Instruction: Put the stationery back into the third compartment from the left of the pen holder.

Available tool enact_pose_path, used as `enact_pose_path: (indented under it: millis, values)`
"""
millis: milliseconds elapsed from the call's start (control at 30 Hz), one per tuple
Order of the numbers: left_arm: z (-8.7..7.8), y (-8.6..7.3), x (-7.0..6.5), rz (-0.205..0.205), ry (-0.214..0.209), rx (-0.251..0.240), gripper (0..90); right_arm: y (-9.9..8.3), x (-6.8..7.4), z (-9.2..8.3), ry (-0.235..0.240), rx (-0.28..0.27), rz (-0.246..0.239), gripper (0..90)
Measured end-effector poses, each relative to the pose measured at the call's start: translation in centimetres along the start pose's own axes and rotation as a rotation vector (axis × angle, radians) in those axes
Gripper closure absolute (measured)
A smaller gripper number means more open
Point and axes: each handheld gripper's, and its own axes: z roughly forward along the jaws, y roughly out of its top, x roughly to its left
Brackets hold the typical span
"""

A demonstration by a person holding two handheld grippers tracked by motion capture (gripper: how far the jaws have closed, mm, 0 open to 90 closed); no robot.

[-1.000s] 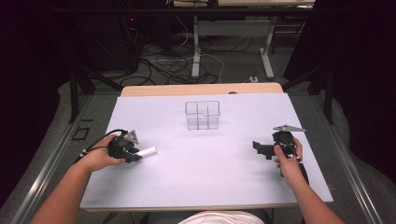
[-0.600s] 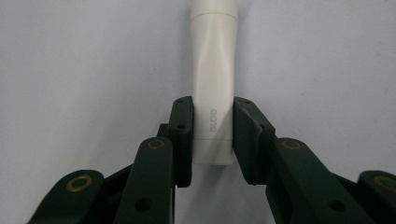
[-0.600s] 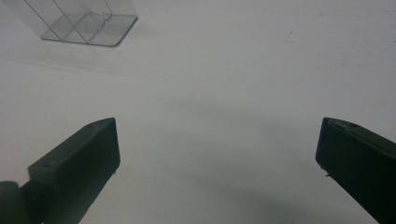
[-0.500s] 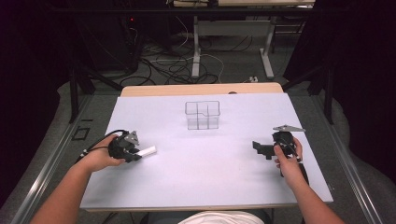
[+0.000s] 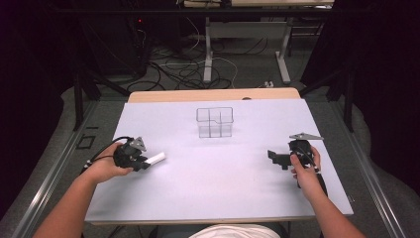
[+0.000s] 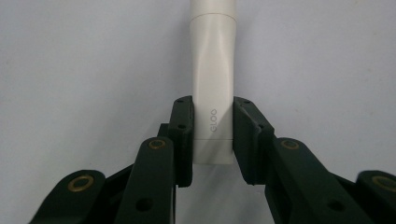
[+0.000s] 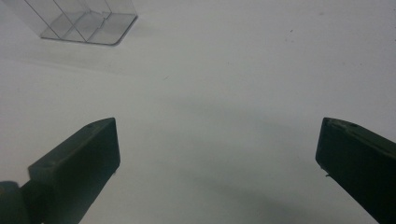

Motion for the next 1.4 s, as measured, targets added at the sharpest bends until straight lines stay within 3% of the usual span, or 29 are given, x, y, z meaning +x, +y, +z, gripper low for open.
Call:
enact_pose_path:
  millis: [467, 567, 733, 1000, 1400]
  values:
    - [-1.9, 1.1, -0.2, -0.124, -0.018, -0.188, 71.4, 0.0, 0.1, 0.1, 0.000, 0.002, -0.005, 0.0]
    - [-2.0, 1.4, -0.4, -0.169, -0.022, -0.242, 71.3, 0.0, 0.2, 0.2, 0.002, 0.000, -0.009, 0.0]
    - [-2.5, 1.9, -0.3, -0.201, -0.014, -0.297, 71.4, 0.0, 0.3, 0.3, 0.004, 0.006, -0.013, 0.0]
    - [-3.4, 2.8, -0.6, -0.306, -0.050, -0.472, 71.4, 0.3, 1.0, 0.8, 0.016, 0.015, -0.018, 0.0]
    - [-2.4, 4.6, -1.2, -0.404, 0.036, -0.599, 71.3, 1.6, 2.2, 1.0, 0.056, 0.024, -0.048, 0.0]
